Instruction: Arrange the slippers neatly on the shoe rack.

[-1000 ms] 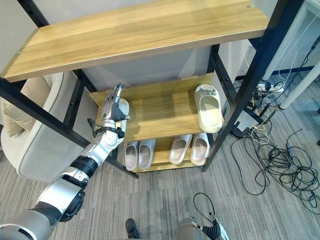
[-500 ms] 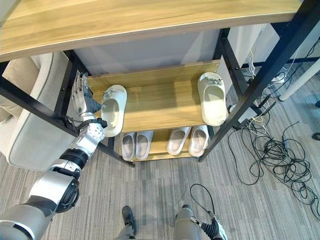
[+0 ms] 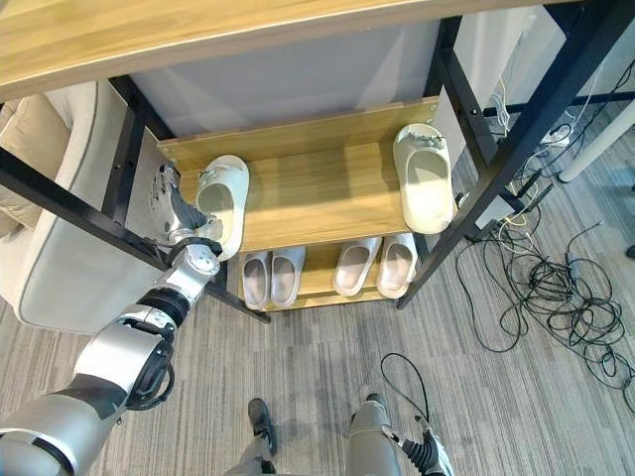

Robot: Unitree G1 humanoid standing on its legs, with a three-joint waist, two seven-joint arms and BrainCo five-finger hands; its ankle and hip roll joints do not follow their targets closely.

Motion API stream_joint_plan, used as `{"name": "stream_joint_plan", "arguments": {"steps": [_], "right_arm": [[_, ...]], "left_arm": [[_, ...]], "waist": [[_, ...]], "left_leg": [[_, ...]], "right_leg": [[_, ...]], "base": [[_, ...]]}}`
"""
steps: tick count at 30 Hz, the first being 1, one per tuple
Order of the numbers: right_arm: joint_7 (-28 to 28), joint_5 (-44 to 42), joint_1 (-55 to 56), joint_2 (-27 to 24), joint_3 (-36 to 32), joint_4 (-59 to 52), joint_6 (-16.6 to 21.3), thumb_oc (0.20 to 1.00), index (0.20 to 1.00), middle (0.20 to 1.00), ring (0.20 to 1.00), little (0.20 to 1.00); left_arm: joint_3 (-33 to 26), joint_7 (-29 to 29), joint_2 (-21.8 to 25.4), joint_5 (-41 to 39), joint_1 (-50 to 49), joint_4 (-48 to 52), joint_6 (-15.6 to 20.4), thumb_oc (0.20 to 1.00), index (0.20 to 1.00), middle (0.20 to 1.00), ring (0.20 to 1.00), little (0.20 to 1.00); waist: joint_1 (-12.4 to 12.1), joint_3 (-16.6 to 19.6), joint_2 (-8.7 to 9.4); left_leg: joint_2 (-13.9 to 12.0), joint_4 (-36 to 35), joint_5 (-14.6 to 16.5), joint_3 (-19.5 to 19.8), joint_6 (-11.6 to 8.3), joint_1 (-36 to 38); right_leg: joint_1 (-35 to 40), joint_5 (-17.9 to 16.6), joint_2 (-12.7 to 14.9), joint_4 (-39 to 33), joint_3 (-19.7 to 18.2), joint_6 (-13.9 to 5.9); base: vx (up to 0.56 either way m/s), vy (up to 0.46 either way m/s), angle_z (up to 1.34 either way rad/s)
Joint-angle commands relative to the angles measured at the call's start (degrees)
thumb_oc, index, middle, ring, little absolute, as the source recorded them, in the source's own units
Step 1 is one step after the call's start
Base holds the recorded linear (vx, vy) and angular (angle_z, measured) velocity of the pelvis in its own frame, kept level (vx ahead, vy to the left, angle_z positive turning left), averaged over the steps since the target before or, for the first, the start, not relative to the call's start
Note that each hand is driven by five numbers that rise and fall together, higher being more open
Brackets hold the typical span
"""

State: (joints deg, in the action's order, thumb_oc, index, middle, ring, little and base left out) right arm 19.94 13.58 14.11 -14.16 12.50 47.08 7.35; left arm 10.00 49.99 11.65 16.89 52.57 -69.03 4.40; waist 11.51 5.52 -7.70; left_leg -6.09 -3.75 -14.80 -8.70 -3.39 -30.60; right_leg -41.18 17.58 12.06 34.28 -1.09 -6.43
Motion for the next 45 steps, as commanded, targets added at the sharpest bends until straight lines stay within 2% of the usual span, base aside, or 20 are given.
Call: {"name": "stream_joint_plan", "arguments": {"steps": [1, 9, 21, 23, 27, 30, 38, 39, 40, 41, 45], "right_arm": [[-0.39, -0.57, -3.63, 5.57, 2.37, -2.06, 1.61, 1.000, 1.000, 1.000, 1.000, 1.000], [-0.01, -1.40, -4.82, 6.01, 1.40, -0.86, 0.93, 1.000, 1.000, 1.000, 1.000, 1.000], [-0.32, -2.27, -6.14, 6.93, 1.24, 0.13, -0.15, 1.000, 1.000, 1.000, 1.000, 1.000], [-0.45, -2.70, -7.12, 7.13, 0.78, 0.90, -0.51, 1.000, 1.000, 1.000, 1.000, 1.000], [-0.09, -2.97, -9.02, 7.40, 0.38, 2.53, -0.80, 1.000, 1.000, 1.000, 1.000, 1.000], [-0.35, -4.36, -11.01, 8.05, -0.35, 3.52, -1.19, 1.000, 1.000, 1.000, 1.000, 1.000], [-0.25, -5.49, -14.10, 8.60, -1.24, 5.82, -1.79, 1.000, 1.000, 1.000, 1.000, 1.000], [-0.25, -5.49, -14.13, 8.60, -1.25, 5.83, -1.79, 1.000, 1.000, 1.000, 1.000, 1.000], [0.03, -5.61, -14.53, 8.70, -1.44, 6.17, -1.81, 1.000, 1.000, 1.000, 1.000, 1.000], [0.10, -5.69, -14.85, 8.71, -1.50, 6.35, -1.87, 1.000, 1.000, 1.000, 1.000, 1.000], [0.28, -5.91, -16.11, 9.01, -1.54, 7.32, -2.02, 1.000, 1.000, 1.000, 1.000, 1.000]], "left_arm": [[-6.02, 1.80, 3.70, -4.42, 9.24, -6.38, 3.43, 1.000, 1.000, 1.000, 1.000, 1.000], [-7.99, 1.52, 2.70, -8.12, 8.88, -7.46, 3.81, 1.000, 1.000, 1.000, 1.000, 1.000], [-11.09, -2.14, 0.50, -12.62, 9.89, -5.35, 2.83, 1.000, 1.000, 1.000, 1.000, 1.000], [-11.95, -4.46, -0.19, -14.53, 10.56, -4.66, 3.48, 1.000, 1.000, 1.000, 1.000, 1.000], [-12.46, -4.71, -0.67, -15.46, 10.70, -4.44, 4.18, 1.000, 1.000, 1.000, 1.000, 1.000], [-14.62, -3.56, -1.15, -18.87, 13.05, -7.70, 4.62, 1.000, 1.000, 1.000, 1.000, 1.000], [-16.04, -2.45, 0.03, -24.17, 18.70, -14.45, 4.28, 1.000, 1.000, 1.000, 1.000, 1.000], [-16.05, -2.46, 0.04, -24.18, 18.74, -14.48, 4.29, 0.878, 0.878, 0.878, 0.878, 0.878], [-16.87, -4.59, -0.16, -26.74, 19.83, -15.06, 3.77, 0.247, 0.247, 0.247, 0.247, 0.247], [-17.03, -5.76, -0.30, -27.72, 20.13, -15.61, 3.46, 0.200, 0.200, 0.200, 0.200, 0.200], [-16.67, -8.70, -1.19, -29.00, 20.86, -16.68, 2.49, 0.200, 0.200, 0.200, 0.200, 0.200]], "waist": [[0.94, -5.76, 3.18], [0.94, -5.12, 2.77], [1.13, -4.47, 2.34], [1.24, -4.34, 1.92], [1.47, -4.44, 1.67], [1.65, -4.58, 1.63], [1.84, -4.67, 1.60], [1.83, -4.67, 1.60], [1.79, -4.62, 1.45], [1.76, -4.53, 1.36], [1.88, -4.09, 1.10]], "left_leg": [[2.77, -1.25, 6.94, 2.13, -0.22, 6.16], [2.99, -1.25, 6.91, 1.53, -0.39, 5.75], [3.19, -1.25, 7.08, 0.79, -0.61, 5.52], [3.38, -1.25, 7.20, 0.29, -0.70, 5.50], [3.53, -1.25, 7.28, -0.21, -0.73, 5.29], [3.66, -1.25, 7.22, -0.66, -0.74, 4.89], [3.50, -1.25, 7.32, -1.28, -0.84, 3.49], [3.50, -1.25, 7.32, -1.29, -0.84, 3.47], [3.50, -1.25, 7.29, -1.37, -0.87, 3.12], [3.60, -1.25, 7.32, -1.31, -0.86, 3.08], [3.74, -1.25, 7.45, -1.36, -0.95, 3.16]], "right_leg": [[20.98, -19.04, 5.73, -39.09, 0.03, -7.78], [20.14, -19.24, 6.15, -39.25, -0.18, -7.97], [19.28, -19.53, 6.28, -39.28, -0.76, -8.03], [18.69, -19.68, 6.49, -39.28, -1.24, -8.11], [18.01, -19.94, 6.62, -39.28, -1.64, -8.26], [17.14, -20.16, 6.71, -39.28, -2.18, -8.25], [15.12, -20.48, 6.64, -39.28, -2.71, -8.49], [15.10, -20.48, 6.64, -39.28, -2.71, -8.49], [14.90, -20.40, 6.60, -39.28, -2.75, -8.57], [14.89, -20.41, 6.61, -39.28, -2.70, -8.57], [14.94, -20.26, 6.61, -39.28, -2.45, -8.57]], "base": [[0.00, 0.000, 0.00], [0.03, -0.005, -0.03], [0.03, -0.008, -0.01], [0.05, 0.003, -0.01], [0.02, 0.009, -0.09], [0.02, -0.005, -0.06], [0.01, -0.006, -0.02], [0.04, -0.008, -0.05], [0.04, -0.006, -0.05], [0.05, -0.009, -0.03], [0.04, -0.005, 0.00]]}}
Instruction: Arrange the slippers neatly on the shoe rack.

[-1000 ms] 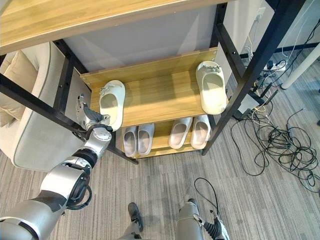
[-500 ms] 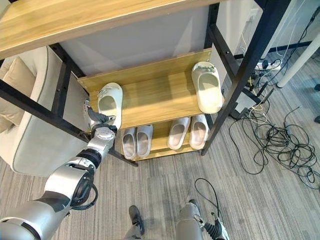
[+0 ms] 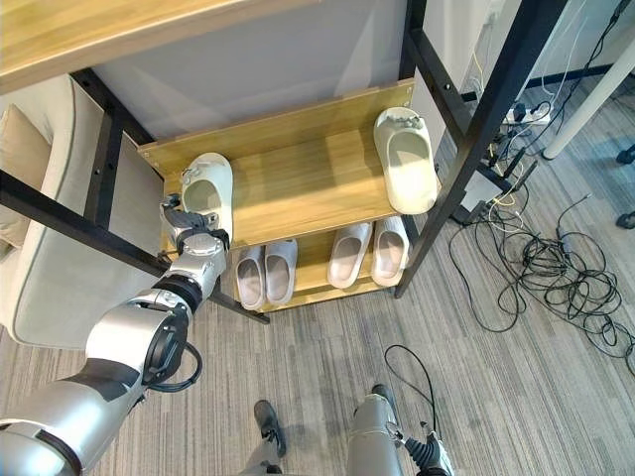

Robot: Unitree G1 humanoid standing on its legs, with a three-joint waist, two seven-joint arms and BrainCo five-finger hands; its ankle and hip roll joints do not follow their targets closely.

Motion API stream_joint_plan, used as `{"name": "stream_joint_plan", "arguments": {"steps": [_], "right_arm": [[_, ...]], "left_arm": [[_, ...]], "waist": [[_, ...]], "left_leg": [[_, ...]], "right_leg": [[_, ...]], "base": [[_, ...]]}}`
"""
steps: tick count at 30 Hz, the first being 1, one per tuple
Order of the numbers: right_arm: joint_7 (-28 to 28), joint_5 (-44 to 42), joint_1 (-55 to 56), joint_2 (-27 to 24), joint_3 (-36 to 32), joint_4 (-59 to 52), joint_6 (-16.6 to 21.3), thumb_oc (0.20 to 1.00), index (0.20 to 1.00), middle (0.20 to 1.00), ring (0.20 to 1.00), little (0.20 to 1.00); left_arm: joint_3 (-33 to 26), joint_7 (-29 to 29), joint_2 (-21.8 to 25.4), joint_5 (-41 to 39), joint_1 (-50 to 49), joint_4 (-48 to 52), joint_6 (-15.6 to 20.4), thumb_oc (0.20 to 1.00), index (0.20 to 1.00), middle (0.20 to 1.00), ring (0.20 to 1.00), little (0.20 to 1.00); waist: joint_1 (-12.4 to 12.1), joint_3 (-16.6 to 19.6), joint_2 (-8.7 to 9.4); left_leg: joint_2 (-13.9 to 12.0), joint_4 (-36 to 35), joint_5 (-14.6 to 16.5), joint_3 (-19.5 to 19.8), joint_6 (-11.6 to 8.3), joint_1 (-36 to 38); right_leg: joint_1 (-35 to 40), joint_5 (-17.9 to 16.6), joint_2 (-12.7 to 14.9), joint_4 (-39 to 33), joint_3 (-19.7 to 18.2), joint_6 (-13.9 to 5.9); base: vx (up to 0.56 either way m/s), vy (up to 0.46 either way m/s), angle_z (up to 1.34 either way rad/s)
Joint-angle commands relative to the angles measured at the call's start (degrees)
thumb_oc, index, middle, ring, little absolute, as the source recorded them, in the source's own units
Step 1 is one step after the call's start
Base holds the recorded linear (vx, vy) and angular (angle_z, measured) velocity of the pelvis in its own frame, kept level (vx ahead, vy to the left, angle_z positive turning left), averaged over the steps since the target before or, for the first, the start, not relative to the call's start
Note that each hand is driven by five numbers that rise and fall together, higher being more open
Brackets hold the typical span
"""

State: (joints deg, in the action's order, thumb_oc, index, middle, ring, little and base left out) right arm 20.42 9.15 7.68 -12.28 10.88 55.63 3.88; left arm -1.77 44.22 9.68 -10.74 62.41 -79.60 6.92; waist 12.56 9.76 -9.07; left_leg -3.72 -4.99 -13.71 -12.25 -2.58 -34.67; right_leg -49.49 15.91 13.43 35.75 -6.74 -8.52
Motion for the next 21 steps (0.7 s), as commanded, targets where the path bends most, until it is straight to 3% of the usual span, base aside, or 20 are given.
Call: {"name": "stream_joint_plan", "arguments": {"steps": [1, 11, 21], "right_arm": [[-0.25, -1.60, -10.10, 7.16, 0.10, -0.93, 1.33, 1.000, 1.000, 1.000, 1.000, 1.000], [0.01, -2.63, -12.61, 7.61, -0.27, 0.77, 0.92, 1.000, 1.000, 1.000, 1.000, 1.000], [-0.19, -3.80, -15.06, 8.29, -0.23, 3.19, 0.00, 1.000, 1.000, 1.000, 1.000, 1.000]], "left_arm": [[-4.92, -3.93, 0.58, -1.81, 11.01, -6.09, -0.24, 0.200, 0.200, 0.200, 0.200, 0.200], [-5.13, -5.39, -0.75, -2.23, 10.53, -7.80, -0.88, 0.200, 0.200, 0.200, 0.200, 0.200], [-7.46, -2.71, -4.44, -2.90, 10.36, -9.58, -1.31, 0.200, 0.200, 0.200, 0.200, 0.200]], "waist": [[0.87, -8.23, 2.40], [1.45, -7.53, 2.60], [1.93, -7.10, 2.52]], "left_leg": [[1.38, -0.01, 6.38, 2.13, -1.79, 7.24], [1.35, -0.01, 6.47, 1.78, -2.13, 6.93], [0.69, -0.01, 6.44, 1.34, -2.66, 7.29]], "right_leg": [[23.16, -18.62, 5.24, -40.75, 3.25, -6.48], [22.19, -18.97, 5.06, -40.75, 2.77, -6.48], [22.27, -18.97, 4.34, -40.75, 2.43, -5.95]], "base": [[0.02, 0.003, 0.04], [0.00, 0.000, 0.00], [0.01, -0.030, 0.01]]}}
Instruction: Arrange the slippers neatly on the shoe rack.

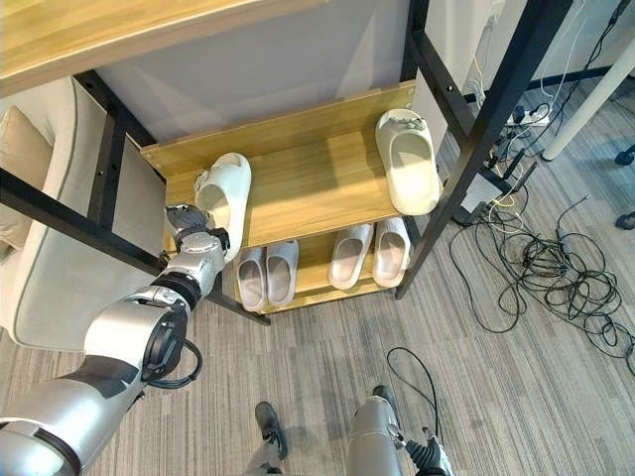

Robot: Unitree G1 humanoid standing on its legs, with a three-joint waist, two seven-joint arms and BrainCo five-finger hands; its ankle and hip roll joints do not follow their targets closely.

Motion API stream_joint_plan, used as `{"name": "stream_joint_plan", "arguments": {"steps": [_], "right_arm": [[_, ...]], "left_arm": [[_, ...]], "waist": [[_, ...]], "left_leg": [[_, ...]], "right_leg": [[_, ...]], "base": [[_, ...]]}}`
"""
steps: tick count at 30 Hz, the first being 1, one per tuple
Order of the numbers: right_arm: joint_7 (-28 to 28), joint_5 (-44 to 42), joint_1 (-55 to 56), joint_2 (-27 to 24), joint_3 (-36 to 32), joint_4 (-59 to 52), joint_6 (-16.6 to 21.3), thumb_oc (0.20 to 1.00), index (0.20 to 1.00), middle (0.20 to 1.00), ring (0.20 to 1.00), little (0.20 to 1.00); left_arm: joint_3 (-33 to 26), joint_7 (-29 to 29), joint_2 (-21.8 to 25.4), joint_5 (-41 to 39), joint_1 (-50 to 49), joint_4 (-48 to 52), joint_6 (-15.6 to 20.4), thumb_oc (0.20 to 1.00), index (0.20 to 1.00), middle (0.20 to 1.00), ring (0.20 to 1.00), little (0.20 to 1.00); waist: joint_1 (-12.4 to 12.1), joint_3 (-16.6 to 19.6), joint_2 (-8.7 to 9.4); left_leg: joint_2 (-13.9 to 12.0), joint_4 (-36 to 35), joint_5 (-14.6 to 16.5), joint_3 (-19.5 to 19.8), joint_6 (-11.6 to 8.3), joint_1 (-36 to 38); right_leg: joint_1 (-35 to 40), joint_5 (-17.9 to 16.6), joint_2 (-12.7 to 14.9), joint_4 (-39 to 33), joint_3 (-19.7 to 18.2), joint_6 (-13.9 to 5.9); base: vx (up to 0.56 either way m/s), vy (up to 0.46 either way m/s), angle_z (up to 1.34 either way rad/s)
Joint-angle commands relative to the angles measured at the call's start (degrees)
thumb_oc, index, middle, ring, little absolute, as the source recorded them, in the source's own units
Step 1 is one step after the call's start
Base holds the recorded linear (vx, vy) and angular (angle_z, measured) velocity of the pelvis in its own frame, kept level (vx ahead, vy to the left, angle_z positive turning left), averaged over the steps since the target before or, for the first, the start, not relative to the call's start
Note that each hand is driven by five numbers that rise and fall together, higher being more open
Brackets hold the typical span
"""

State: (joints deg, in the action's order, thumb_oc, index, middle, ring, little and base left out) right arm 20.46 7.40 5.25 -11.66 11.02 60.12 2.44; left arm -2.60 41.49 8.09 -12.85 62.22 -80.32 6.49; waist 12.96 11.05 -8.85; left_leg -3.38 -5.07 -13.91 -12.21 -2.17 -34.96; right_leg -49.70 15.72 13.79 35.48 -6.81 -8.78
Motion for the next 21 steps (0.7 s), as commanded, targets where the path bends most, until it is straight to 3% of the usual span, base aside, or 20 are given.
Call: {"name": "stream_joint_plan", "arguments": {"steps": [1, 5, 12, 21], "right_arm": [[-0.37, -2.13, -12.85, 7.56, -0.28, -0.98, 1.36, 1.000, 1.000, 1.000, 1.000, 1.000], [-0.61, -2.10, -14.22, 7.12, -0.10, -0.05, 1.03, 1.000, 1.000, 1.000, 1.000, 1.000], [0.23, -3.02, -17.08, 6.55, -0.29, 1.81, 0.15, 1.000, 1.000, 1.000, 1.000, 1.000], [-0.39, -3.30, -20.22, 6.06, 0.42, 3.73, -0.19, 1.000, 1.000, 1.000, 1.000, 1.000]], "left_arm": [[-6.94, 0.23, -3.10, -1.14, 10.80, -8.93, -0.67, 0.200, 0.200, 0.200, 0.200, 0.200], [-7.32, 0.42, -5.54, -1.51, 11.68, -7.78, -0.24, 0.200, 0.200, 0.200, 0.200, 0.200], [-8.79, 0.61, -13.79, -3.13, 10.72, -5.16, 0.43, 0.200, 0.200, 0.200, 0.200, 0.200], [-9.83, 4.18, -15.14, -3.73, 13.15, -7.60, 1.48, 0.200, 0.200, 0.200, 0.200, 0.200]], "waist": [[1.64, -8.46, 2.27], [2.00, -9.28, 1.99], [2.98, -9.94, 0.48], [5.06, -10.33, -0.27]], "left_leg": [[0.21, 0.07, 6.70, 1.14, -3.16, 7.81], [-0.54, 0.07, 6.85, 0.51, -3.51, 8.88], [-1.56, 0.07, 7.08, -0.45, -4.16, 11.92], [-2.49, 0.07, 7.46, -2.81, -4.78, 13.98]], "right_leg": [[22.57, -18.81, 3.84, -40.48, 2.35, -5.56], [22.95, -18.89, 3.28, -40.48, 1.44, -5.01], [24.54, -18.53, 2.27, -40.00, 0.13, -3.83], [23.58, -18.72, 0.87, -39.04, -2.42, -2.91]], "base": [[0.01, -0.041, -0.01], [0.01, -0.065, -0.05], [0.03, -0.035, -0.11], [0.01, -0.032, -0.09]]}}
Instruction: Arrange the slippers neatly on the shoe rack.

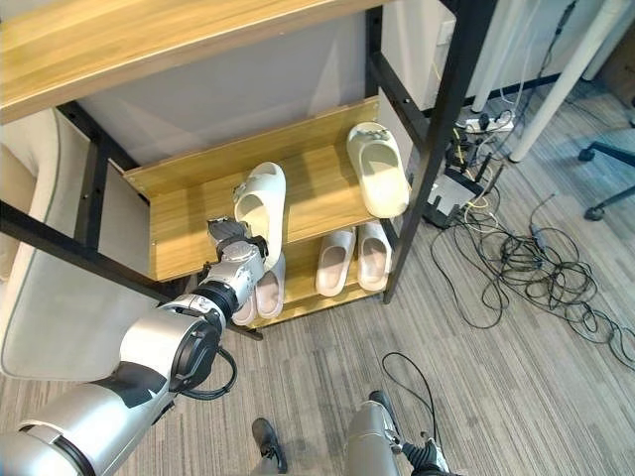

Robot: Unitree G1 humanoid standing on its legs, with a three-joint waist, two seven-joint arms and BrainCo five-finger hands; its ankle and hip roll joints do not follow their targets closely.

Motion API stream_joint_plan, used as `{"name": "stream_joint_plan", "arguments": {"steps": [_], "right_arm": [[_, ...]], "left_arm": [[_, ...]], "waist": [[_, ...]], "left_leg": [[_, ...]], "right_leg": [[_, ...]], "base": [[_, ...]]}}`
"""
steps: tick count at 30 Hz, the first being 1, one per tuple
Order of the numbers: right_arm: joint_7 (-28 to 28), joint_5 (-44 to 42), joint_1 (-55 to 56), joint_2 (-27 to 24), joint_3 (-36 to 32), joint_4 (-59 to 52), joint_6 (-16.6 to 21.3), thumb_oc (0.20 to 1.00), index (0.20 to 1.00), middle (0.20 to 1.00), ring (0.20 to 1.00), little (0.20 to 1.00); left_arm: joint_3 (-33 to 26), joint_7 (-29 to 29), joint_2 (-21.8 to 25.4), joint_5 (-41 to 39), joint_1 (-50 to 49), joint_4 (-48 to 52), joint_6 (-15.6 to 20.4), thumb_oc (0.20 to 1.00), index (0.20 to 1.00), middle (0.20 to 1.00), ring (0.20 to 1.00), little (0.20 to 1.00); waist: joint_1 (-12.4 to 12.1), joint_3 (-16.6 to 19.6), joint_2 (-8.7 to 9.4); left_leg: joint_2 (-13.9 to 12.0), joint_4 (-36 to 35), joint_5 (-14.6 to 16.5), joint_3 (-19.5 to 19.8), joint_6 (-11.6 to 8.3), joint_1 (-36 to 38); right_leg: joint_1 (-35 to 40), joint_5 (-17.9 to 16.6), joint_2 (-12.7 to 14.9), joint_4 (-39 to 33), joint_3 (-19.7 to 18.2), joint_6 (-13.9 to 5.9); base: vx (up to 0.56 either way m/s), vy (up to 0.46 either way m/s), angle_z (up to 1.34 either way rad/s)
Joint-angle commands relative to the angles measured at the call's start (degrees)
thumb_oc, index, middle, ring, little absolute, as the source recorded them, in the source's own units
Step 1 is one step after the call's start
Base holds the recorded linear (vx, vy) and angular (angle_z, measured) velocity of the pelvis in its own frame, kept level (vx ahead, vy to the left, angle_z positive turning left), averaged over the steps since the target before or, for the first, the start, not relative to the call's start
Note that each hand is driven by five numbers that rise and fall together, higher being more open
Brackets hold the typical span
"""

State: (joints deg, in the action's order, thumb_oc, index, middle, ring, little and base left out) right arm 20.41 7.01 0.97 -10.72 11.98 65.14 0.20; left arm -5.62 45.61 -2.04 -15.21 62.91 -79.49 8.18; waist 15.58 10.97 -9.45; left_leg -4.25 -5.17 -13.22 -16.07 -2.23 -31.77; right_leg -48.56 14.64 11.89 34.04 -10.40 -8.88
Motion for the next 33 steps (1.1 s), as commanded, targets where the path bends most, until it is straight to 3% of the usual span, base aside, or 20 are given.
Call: {"name": "stream_joint_plan", "arguments": {"steps": [1, 9, 13, 27, 28, 29, 30, 31, 33], "right_arm": [[-0.29, -2.86, -16.15, 5.07, -0.42, -1.07, 2.02, 1.000, 1.000, 1.000, 1.000, 1.000], [0.55, -2.91, -18.40, 4.97, -0.08, 1.45, 2.13, 1.000, 1.000, 1.000, 1.000, 1.000], [1.42, -3.39, -21.46, 5.43, 0.18, 4.79, 2.42, 1.000, 1.000, 1.000, 1.000, 1.000], [3.04, -3.03, -26.81, 5.93, 0.81, 12.05, 2.75, 1.000, 1.000, 1.000, 1.000, 1.000], [3.13, -2.97, -27.03, 6.07, 0.97, 12.35, 2.85, 1.000, 1.000, 1.000, 1.000, 1.000], [3.31, -3.09, -27.29, 6.16, 0.73, 12.66, 2.81, 1.000, 1.000, 1.000, 1.000, 1.000], [3.51, -3.13, -27.79, 6.28, 0.69, 13.07, 2.81, 1.000, 1.000, 1.000, 1.000, 1.000], [3.52, -3.19, -28.04, 6.42, 0.74, 13.50, 2.84, 1.000, 1.000, 1.000, 1.000, 1.000], [3.66, -3.24, -28.15, 6.48, 0.86, 14.36, 2.94, 1.000, 1.000, 1.000, 1.000, 1.000]], "left_arm": [[-6.99, 0.46, -4.76, -1.74, 12.99, -8.68, -0.21, 0.200, 0.200, 0.200, 0.200, 0.200], [-8.61, 5.16, -3.74, -4.28, 17.03, -11.83, -0.56, 0.200, 0.200, 0.200, 0.200, 0.200], [-10.42, 13.79, -1.12, -7.15, 19.69, -15.44, -0.19, 0.200, 0.200, 0.200, 0.200, 0.200], [-13.61, 17.65, 0.14, -10.34, 19.91, -16.43, 1.07, 0.200, 0.200, 0.200, 0.200, 0.200], [-13.96, 17.56, 0.01, -10.66, 19.80, -16.27, 1.08, 0.250, 0.250, 0.250, 0.250, 0.250], [-14.29, 17.53, -0.17, -10.96, 19.73, -16.25, 1.15, 0.369, 0.369, 0.369, 0.369, 0.369], [-14.68, 17.59, -0.34, -11.17, 19.45, -16.35, 1.24, 0.548, 0.548, 0.548, 0.548, 0.548], [-14.94, 17.88, -0.30, -11.29, 19.30, -16.35, 1.37, 0.551, 0.551, 0.551, 0.551, 0.551], [-15.32, 18.79, 0.16, -11.49, 18.97, -16.64, 1.60, 0.457, 0.457, 0.457, 0.457, 0.457]], "waist": [[2.61, -10.24, 0.33], [3.81, -10.11, -0.25], [4.60, -9.59, -1.13], [5.77, -9.10, -3.58], [5.77, -8.99, -3.75], [5.55, -8.47, -4.05], [5.65, -8.32, -4.26], [5.65, -8.19, -4.43], [5.59, -7.73, -4.64]], "left_leg": [[-1.80, 0.17, 6.85, 0.69, -4.84, 10.91], [-4.11, 0.17, 6.63, -2.18, -6.12, 11.97], [-6.26, 0.17, 6.50, -5.32, -7.44, 13.54], [-8.48, 0.17, 6.85, -10.52, -9.50, 17.14], [-8.54, 0.17, 6.88, -10.79, -9.58, 17.27], [-8.10, 0.17, 8.80, -10.74, -9.70, 18.03], [-8.02, 0.17, 8.87, -10.89, -9.74, 18.26], [-8.06, 0.17, 8.87, -11.00, -9.80, 18.33], [-8.17, 0.17, 8.92, -11.29, -9.95, 18.36]], "right_leg": [[22.20, -17.71, 2.44, -37.55, 0.66, -2.65], [20.47, -18.22, -0.24, -36.85, -2.44, -1.47], [19.84, -18.60, -3.00, -36.78, -4.94, -0.41], [19.14, -19.55, -6.13, -37.15, -9.12, 0.65], [19.12, -19.62, -6.21, -37.20, -9.26, 0.73], [19.85, -18.28, -5.55, -37.64, -8.40, 0.59], [19.91, -18.33, -5.59, -37.65, -8.49, 0.58], [19.85, -18.40, -5.65, -37.72, -8.52, 0.60], [19.73, -18.59, -5.66, -37.99, -8.58, 0.64]], "base": [[0.00, -0.079, -0.23], [0.00, -0.068, -0.25], [0.04, -0.092, -0.23], [0.04, -0.035, -0.24], [0.13, 0.067, -0.22], [0.13, 0.075, -0.19], [0.13, 0.071, -0.15], [0.03, 0.005, -0.04], [0.00, 0.000, 0.00]]}}
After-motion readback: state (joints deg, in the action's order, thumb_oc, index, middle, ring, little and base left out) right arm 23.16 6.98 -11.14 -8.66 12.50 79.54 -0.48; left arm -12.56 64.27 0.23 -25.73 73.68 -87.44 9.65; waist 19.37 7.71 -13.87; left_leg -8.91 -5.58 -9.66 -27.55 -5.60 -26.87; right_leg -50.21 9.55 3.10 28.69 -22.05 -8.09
